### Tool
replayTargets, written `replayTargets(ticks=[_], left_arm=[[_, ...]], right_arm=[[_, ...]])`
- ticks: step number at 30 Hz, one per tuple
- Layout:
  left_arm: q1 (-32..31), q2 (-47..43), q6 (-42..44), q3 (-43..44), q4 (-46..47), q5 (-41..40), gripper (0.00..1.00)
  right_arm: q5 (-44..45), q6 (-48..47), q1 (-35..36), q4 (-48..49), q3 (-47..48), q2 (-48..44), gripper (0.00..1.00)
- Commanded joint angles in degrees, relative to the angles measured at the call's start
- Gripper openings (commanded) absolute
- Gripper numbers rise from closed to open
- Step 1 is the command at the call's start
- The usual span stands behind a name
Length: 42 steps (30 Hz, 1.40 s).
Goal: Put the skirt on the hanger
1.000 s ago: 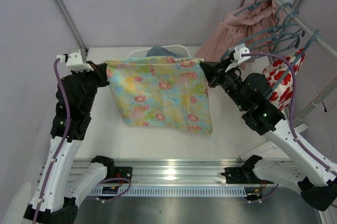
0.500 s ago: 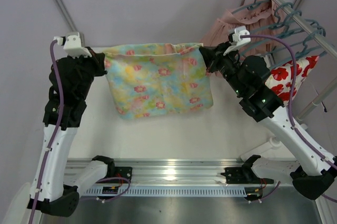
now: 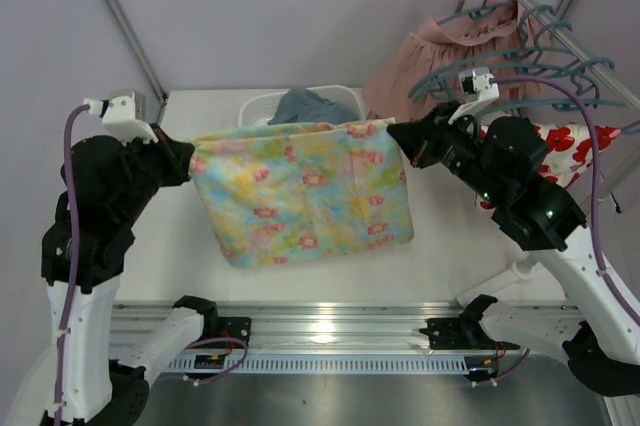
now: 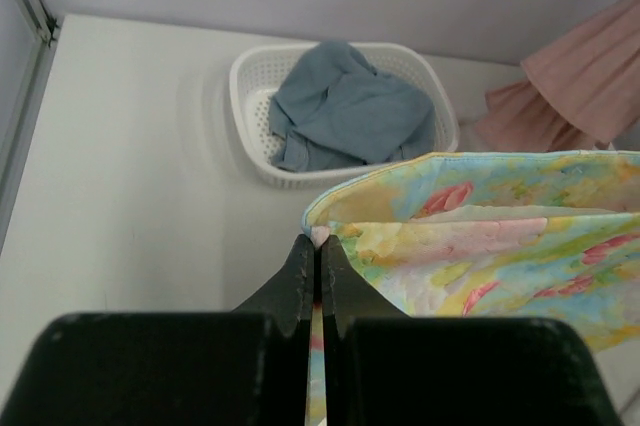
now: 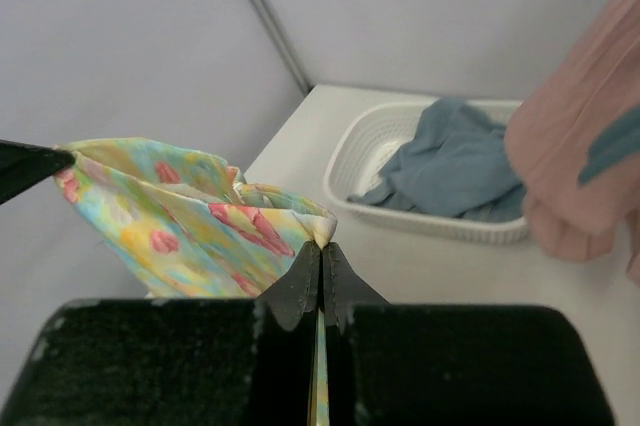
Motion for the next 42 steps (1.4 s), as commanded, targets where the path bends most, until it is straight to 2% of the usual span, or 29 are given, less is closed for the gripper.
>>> replayTargets(ticks=[1, 6, 8, 10, 12, 17, 21, 27, 34, 42], left_arm=[[0.63, -2.57, -1.63, 4.12, -9.3, 1.53, 0.0], [0.63, -2.06, -1.63, 4.66, -13.36, 0.65, 0.0], [0.63, -1.18, -2.07, -1.48, -11.35, 3.46, 0.0], [0.63, 0.14, -3.29, -7.7, -5.73, 6.7, 0.0], [0.63, 0.85, -4.35, -15.44, -1.42, 6.45, 0.0], [0.54, 6.99, -5.49, -24.34, 10.8, 3.91, 0.0], [0.54, 12.52, -7.6, -32.25, 20.73, -1.72, 0.0], [0.54, 25.78, -7.87, -33.84, 29.52, -3.39, 0.0], [0.28, 31.25, -6.99, -37.09, 40.77, -2.51, 0.0], [0.28, 38.55, -4.88, -33.06, 44.65, -2.87, 0.0]], right_arm=[[-1.97, 7.55, 2.02, -8.91, 3.18, -2.69, 0.0], [2.15, 10.19, 5.62, -14.11, 2.48, -3.92, 0.0], [5.3, 10.11, 5.63, -15.26, 0.46, -2.79, 0.0], [6.99, 9.85, 5.54, -14.04, -1.91, -1.82, 0.0], [8.4, 9.41, 5.19, -12.11, -6.91, -0.15, 0.0], [7.96, 9.14, 1.5, -4.81, -17.01, 4.33, 0.0], [5.77, 8.7, -3.33, 2.57, -23.52, 7.85, 0.0], [6.03, 4.76, -7.73, 11.89, -26.71, 14.53, 0.0], [5.86, 0.88, -10.19, 18.92, -27.06, 22.0, 0.0], [4.53, -1.32, -12.04, 26.12, -26.62, 29.38, 0.0]])
